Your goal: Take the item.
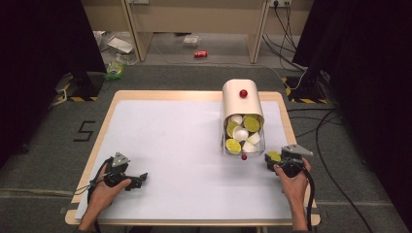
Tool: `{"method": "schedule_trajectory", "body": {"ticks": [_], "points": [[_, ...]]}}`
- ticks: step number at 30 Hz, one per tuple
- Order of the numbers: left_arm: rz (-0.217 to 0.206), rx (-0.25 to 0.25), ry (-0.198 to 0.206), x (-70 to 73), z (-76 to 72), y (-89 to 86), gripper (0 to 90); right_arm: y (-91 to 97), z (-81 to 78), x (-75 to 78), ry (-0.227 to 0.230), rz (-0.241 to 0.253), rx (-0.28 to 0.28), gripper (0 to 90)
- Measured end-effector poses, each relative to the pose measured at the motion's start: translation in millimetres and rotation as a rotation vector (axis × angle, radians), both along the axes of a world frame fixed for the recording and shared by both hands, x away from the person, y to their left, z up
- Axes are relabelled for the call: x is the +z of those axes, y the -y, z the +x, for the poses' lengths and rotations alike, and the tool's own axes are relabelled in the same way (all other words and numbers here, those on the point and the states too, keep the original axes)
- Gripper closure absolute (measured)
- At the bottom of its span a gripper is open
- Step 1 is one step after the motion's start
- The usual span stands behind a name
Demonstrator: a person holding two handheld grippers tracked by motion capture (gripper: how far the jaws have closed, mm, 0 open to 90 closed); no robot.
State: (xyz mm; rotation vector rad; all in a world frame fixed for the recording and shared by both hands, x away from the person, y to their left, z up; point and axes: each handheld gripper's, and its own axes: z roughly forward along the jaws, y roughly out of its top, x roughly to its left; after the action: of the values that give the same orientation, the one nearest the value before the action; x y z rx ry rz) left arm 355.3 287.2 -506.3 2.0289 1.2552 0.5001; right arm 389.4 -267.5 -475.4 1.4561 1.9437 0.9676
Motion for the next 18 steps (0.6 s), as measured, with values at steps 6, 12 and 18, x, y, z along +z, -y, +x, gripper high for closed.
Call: {"method": "schedule_trajectory", "body": {"ticks": [6, 12, 18], "points": [[0.0, 0.0, 0.0, 0.0, 0.0, 0.0, 0.0, 5.5, -2.9, 7.1, 0.048, 0.042, -0.02, 27.3], [-0.001, 0.0, 0.0, 0.0, 0.0, 0.0, 0.0, 8.5, -4.8, 11.7, 0.073, 0.058, -0.025, 26.7], [0.0, 0.0, 0.0, 0.0, 0.0, 0.0, 0.0, 8.3, -7.9, 18.9, 0.095, 0.069, -0.028, 26.7]]}}
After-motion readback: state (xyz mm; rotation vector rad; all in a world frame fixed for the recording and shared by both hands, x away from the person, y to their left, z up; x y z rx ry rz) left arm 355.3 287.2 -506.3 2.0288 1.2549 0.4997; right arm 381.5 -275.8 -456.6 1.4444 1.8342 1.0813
